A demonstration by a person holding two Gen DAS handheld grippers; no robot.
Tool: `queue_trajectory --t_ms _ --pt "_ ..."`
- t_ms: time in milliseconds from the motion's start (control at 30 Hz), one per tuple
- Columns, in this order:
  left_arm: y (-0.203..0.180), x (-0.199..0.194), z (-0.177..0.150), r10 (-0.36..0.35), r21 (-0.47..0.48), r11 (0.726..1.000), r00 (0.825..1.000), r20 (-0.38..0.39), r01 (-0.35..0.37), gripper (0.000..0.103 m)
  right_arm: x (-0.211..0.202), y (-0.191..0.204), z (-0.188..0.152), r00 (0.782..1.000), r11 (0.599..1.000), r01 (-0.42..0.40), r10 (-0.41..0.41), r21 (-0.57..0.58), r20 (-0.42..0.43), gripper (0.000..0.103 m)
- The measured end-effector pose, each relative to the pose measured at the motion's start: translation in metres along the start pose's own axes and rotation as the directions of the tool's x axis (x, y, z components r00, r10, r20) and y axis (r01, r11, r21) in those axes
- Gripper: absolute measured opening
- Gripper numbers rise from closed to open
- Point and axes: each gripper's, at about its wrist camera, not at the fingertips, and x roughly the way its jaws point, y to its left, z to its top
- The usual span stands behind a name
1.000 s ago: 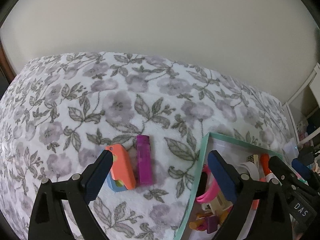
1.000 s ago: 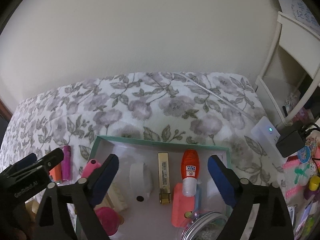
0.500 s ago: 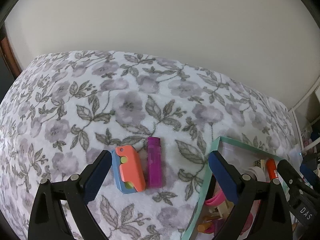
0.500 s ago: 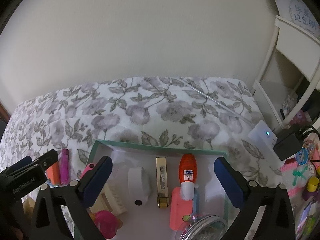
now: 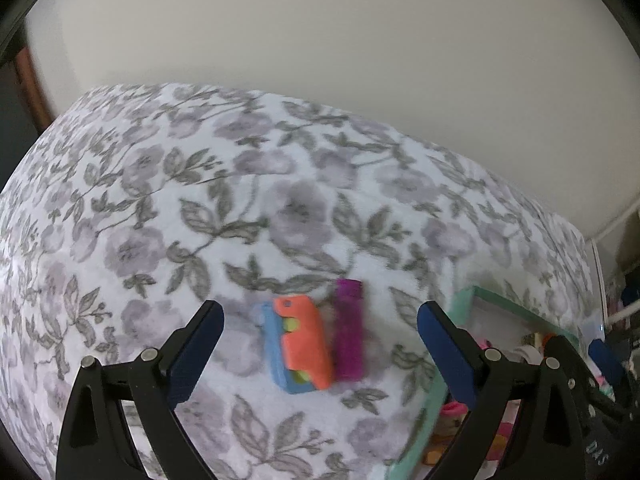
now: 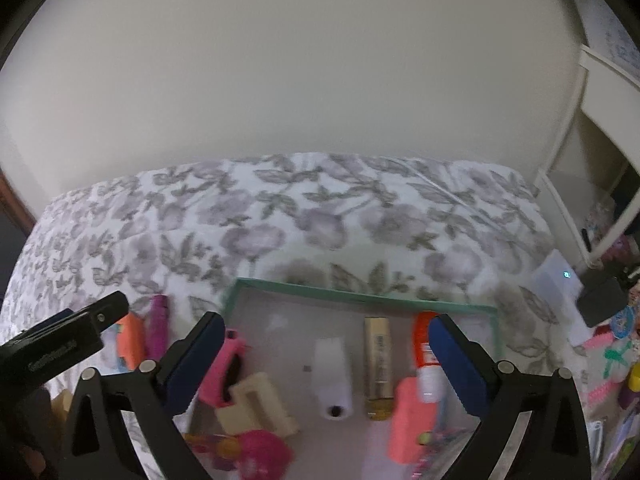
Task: Organize rigid objects
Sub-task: 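Move both open grippers back toward the orange-blue toy phone and magenta lighter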
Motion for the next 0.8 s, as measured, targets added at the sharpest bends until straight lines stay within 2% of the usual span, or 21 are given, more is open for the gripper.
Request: queue_trajectory --t_ms 267,400,600,800 --pt "0.053 0.007 0.006 0.054 -0.123 0.991 0.998 -0.024 -0.057 0.097 0.007 0.056 -0.002 0.998 0.993 -0.065 0.066 -0.102 0.005 0.103" --pt "0.073 0.012 0.006 0.044 -0.178 0.983 0.998 -0.046 -0.051 0.097 0.011 0.082 -0.005 0.991 0.982 -0.134 0.137 -0.132 0.008 0.103" --pt "0.087 0.019 0.004 0.039 -0.216 0.975 0.997 -0.070 -0.054 0.097 0.019 0.113 -0.010 0.974 0.961 -0.225 0.228 -0.159 -0.003 0.102" --pt "0.089 0.024 0.003 0.017 -0.224 0.974 0.996 -0.086 -0.036 0.097 0.033 0.128 -0.018 0.970 0.953 -0.245 0.242 -0.181 -0.035 0.099"
